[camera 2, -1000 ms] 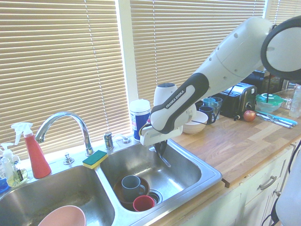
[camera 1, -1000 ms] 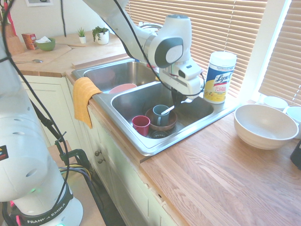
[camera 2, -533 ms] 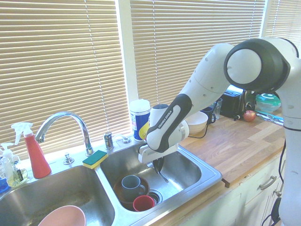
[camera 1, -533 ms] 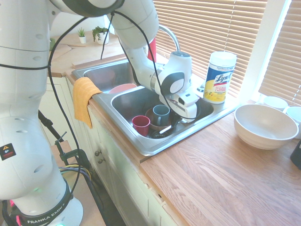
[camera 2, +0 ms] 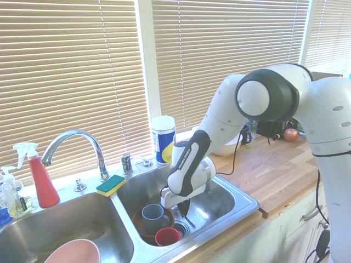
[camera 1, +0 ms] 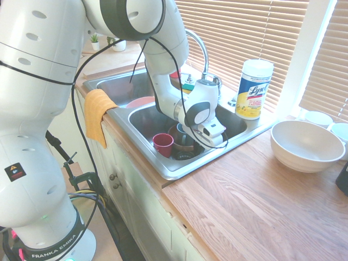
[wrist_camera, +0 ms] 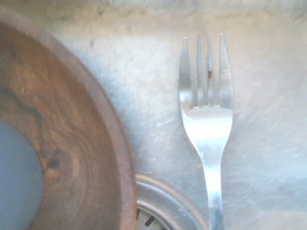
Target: Put the fork into the sink
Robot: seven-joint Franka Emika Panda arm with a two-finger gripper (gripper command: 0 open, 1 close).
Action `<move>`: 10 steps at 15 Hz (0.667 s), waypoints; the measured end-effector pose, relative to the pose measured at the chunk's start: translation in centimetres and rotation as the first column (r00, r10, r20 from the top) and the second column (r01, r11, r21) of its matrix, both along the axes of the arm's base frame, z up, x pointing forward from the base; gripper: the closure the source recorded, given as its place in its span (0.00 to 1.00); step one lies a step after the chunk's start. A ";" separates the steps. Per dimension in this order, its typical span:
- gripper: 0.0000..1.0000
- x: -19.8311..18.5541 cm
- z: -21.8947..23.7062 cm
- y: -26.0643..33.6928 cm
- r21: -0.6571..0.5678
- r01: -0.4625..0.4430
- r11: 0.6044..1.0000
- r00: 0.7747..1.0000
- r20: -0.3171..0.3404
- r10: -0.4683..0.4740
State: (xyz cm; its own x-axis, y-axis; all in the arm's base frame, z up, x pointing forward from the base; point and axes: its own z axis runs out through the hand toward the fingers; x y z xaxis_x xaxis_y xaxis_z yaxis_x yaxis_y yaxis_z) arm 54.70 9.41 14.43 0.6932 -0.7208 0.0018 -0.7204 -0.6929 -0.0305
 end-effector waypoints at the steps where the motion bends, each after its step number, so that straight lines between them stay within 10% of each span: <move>1: 0.00 -0.1 -0.5 0.0 -0.001 0.000 1.000 1.000 -0.008 0.000; 10: 0.00 0.2 0.2 -0.5 -0.023 0.005 1.000 1.000 0.008 -0.004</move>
State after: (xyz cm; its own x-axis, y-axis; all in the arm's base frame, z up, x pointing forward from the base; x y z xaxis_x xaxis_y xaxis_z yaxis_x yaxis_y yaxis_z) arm 54.86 8.96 14.67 0.6898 -0.7236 0.0235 -0.7233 -0.6902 -0.0206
